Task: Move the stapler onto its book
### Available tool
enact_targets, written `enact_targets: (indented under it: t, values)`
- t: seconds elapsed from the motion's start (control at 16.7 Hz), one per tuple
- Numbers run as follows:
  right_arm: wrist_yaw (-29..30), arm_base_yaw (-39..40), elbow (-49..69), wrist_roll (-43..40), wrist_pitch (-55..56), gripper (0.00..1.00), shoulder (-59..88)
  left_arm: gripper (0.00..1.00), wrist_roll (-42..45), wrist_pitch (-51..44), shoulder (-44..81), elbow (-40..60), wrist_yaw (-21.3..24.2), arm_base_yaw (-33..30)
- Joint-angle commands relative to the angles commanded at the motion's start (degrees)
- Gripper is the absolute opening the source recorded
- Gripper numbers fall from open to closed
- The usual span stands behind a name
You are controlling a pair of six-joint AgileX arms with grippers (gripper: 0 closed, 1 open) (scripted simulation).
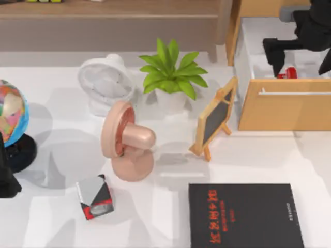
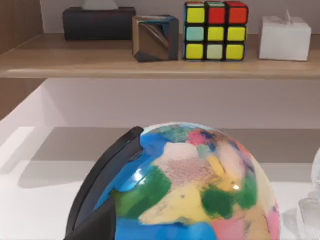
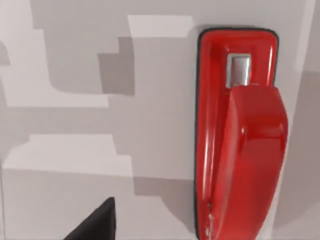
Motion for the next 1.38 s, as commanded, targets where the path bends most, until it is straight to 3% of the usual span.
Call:
enact_targets:
  t: [1.32, 1.38]
  values:
    - [0.0, 0.3, -6.8, 0.2, 9.3, 1.0, 2.4, 1.0, 0.0, 0.0, 0.0, 0.0, 0.0, 0.0]
    - [0.0, 0.3, -6.8, 0.2, 9.3, 0.92, 2.4, 1.0, 0.0, 0.0, 0.0, 0.0, 0.0, 0.0]
